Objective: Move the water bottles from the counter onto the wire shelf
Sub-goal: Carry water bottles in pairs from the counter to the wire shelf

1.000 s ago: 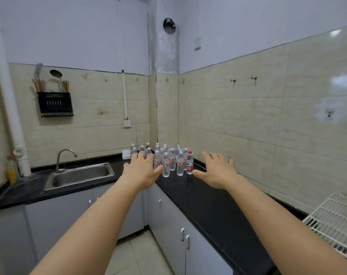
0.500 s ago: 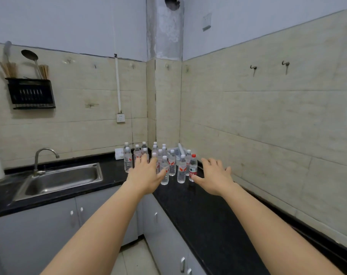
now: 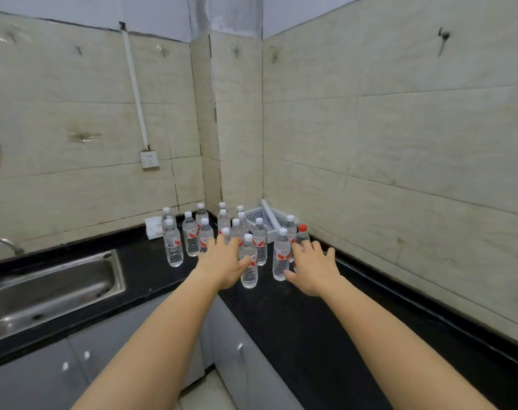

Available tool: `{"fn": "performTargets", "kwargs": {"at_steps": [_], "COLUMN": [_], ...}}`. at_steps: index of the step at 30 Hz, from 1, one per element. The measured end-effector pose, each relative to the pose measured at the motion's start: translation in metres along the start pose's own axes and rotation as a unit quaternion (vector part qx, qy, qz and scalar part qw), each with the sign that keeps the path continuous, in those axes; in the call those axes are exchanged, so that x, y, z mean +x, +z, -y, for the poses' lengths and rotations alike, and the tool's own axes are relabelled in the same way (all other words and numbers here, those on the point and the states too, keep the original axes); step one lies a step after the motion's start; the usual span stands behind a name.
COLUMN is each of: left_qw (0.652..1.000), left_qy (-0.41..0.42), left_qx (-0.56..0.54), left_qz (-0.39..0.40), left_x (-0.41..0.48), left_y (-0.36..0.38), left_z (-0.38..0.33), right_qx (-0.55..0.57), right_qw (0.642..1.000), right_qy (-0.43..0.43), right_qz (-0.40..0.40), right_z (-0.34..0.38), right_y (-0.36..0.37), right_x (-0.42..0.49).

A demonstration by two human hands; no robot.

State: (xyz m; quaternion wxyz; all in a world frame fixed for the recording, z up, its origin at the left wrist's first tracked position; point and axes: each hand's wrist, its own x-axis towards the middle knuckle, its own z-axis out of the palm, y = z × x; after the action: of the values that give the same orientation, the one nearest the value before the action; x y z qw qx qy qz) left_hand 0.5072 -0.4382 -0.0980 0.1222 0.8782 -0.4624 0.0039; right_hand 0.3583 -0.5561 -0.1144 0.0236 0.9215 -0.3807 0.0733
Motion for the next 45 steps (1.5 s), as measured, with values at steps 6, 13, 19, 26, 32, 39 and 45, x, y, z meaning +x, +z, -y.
{"fn": "performTargets", "kwargs": {"at_steps": [6,13,19,26,32,39,45], "left_qw": [0.999,0.994,0.994,0.993,0.988,0.991,0.988], "left_qy": [0.017,0.035,0.029,0.034,0.03,0.044,0.104], "left_qx": [-0.01,-0.027,-0.062,-0.101,-0.142,-0.106,-0.056], "left_qz": [0.042,0.096,0.082,0.052,0.059,0.064,0.098], "left_x": [0.086,0.173,0.259,0.318,0.318,0.329,0.313], "left_y": [0.045,0.11,0.148,0.181,0.203,0.183,0.167], "left_z": [0.042,0.068,0.074,0.066,0.063,0.073,0.075], "right_qx": [0.002,0.011,0.035,0.025,-0.004,0.021,0.196], "right_qw": [0.999,0.995,0.992,0.996,0.998,0.999,0.973], "right_qy": [0.013,0.04,0.073,0.046,0.003,0.007,0.12], "right_qz": [0.038,0.09,0.102,0.078,0.064,0.049,0.002], "right_z": [0.018,0.005,-0.026,-0.051,-0.056,-0.059,-0.038], "right_y": [0.055,0.115,0.148,0.177,0.198,0.191,0.194], "right_x": [0.085,0.173,0.265,0.343,0.357,0.333,0.267]}}
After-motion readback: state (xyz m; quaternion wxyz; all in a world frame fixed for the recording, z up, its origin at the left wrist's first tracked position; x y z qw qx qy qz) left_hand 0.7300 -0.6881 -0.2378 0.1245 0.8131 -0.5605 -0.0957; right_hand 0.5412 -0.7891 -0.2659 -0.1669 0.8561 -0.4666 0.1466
